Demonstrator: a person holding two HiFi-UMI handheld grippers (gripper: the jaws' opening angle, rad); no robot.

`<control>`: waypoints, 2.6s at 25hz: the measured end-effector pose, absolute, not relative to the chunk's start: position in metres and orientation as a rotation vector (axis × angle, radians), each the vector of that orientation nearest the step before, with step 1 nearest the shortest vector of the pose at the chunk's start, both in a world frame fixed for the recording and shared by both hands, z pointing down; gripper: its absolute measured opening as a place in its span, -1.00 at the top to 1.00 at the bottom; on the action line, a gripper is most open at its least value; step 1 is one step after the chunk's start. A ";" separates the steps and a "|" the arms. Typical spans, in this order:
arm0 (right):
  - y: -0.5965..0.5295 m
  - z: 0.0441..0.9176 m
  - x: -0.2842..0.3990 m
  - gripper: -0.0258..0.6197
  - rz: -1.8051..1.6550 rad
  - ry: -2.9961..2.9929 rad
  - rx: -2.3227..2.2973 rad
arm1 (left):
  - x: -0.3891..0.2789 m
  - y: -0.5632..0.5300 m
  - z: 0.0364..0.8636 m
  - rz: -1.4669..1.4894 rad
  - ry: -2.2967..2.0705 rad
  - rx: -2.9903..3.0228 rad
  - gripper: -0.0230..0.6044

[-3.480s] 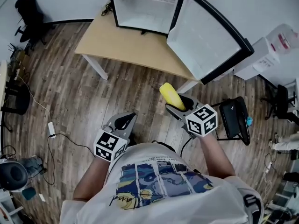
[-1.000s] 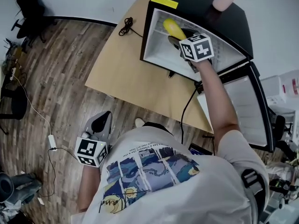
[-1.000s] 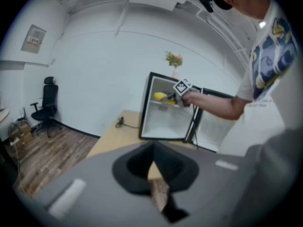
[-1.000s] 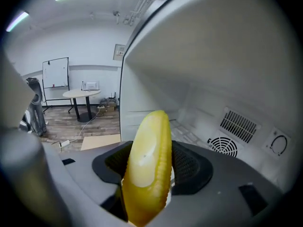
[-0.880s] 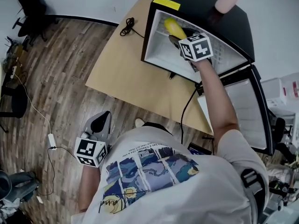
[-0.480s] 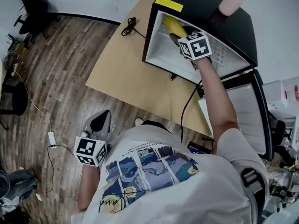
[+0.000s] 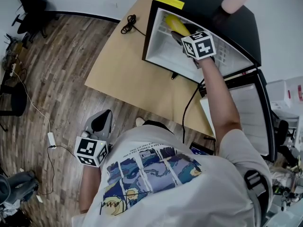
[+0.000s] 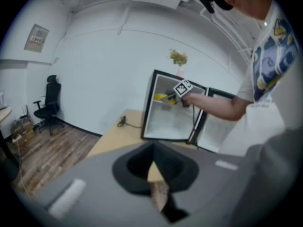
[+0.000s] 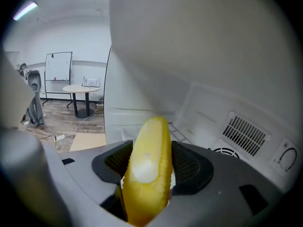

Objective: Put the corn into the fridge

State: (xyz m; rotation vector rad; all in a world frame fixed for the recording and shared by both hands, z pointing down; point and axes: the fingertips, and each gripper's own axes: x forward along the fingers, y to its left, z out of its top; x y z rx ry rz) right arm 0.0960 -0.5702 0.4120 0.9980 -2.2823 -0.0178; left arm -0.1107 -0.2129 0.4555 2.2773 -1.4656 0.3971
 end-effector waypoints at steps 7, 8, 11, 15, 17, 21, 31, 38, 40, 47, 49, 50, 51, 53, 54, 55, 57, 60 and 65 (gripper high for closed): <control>-0.572 0.412 0.099 0.14 -0.026 -2.290 1.018 | -0.111 -0.209 0.456 0.396 -1.462 2.273 0.90; -0.572 0.411 0.099 0.14 -0.026 -2.291 1.023 | -0.112 -0.208 0.457 0.396 -1.462 2.272 0.90; -0.570 0.411 0.101 0.14 -0.024 -2.292 1.036 | -0.113 -0.205 0.457 0.396 -1.463 2.271 0.90; -0.568 0.410 0.108 0.14 0.000 -2.294 1.064 | -0.113 -0.202 0.457 0.397 -1.457 2.277 0.90; -0.566 0.410 0.112 0.14 0.013 -2.296 1.079 | -0.112 -0.200 0.457 0.397 -1.453 2.281 0.90; -0.560 0.410 0.122 0.14 0.028 -2.290 1.111 | -0.111 -0.197 0.456 0.398 -1.440 2.295 0.90; -0.539 0.407 0.142 0.14 0.054 -2.272 1.183 | -0.109 -0.181 0.454 0.399 -1.411 2.327 0.90; -0.518 0.407 0.153 0.14 0.067 -2.256 1.229 | -0.112 -0.166 0.454 0.406 -1.390 2.347 0.90; -0.511 0.407 0.156 0.14 0.073 -2.250 1.244 | -0.113 -0.161 0.454 0.407 -1.381 2.354 0.90; -0.478 0.408 0.164 0.14 0.097 -2.231 1.287 | -0.114 -0.141 0.455 0.411 -1.337 2.383 0.90; -0.468 0.409 0.166 0.14 0.104 -2.225 1.298 | -0.115 -0.135 0.455 0.413 -1.325 2.392 0.90; -0.462 0.410 0.167 0.14 0.107 -2.222 1.304 | -0.115 -0.133 0.455 0.414 -1.319 2.398 0.90; -0.457 0.410 0.169 0.14 0.110 -2.220 1.310 | -0.116 -0.130 0.454 0.414 -1.313 2.403 0.90; -0.445 0.410 0.171 0.14 0.117 -2.217 1.323 | -0.116 -0.125 0.453 0.415 -1.301 2.413 0.90; -0.440 0.410 0.171 0.14 0.119 -2.216 1.327 | -0.116 -0.122 0.453 0.415 -1.293 2.417 0.90; -0.434 0.410 0.171 0.14 0.121 -2.214 1.330 | -0.116 -0.119 0.454 0.415 -1.286 2.421 0.90; -0.423 0.411 0.171 0.14 0.123 -2.212 1.333 | -0.115 -0.113 0.454 0.417 -1.270 2.430 0.90; -0.405 0.412 0.173 0.14 0.128 -2.208 1.341 | -0.114 -0.103 0.454 0.421 -1.249 2.442 0.90; -0.372 0.412 0.171 0.14 0.133 -2.212 1.348 | -0.114 -0.084 0.455 0.423 -1.221 2.459 0.90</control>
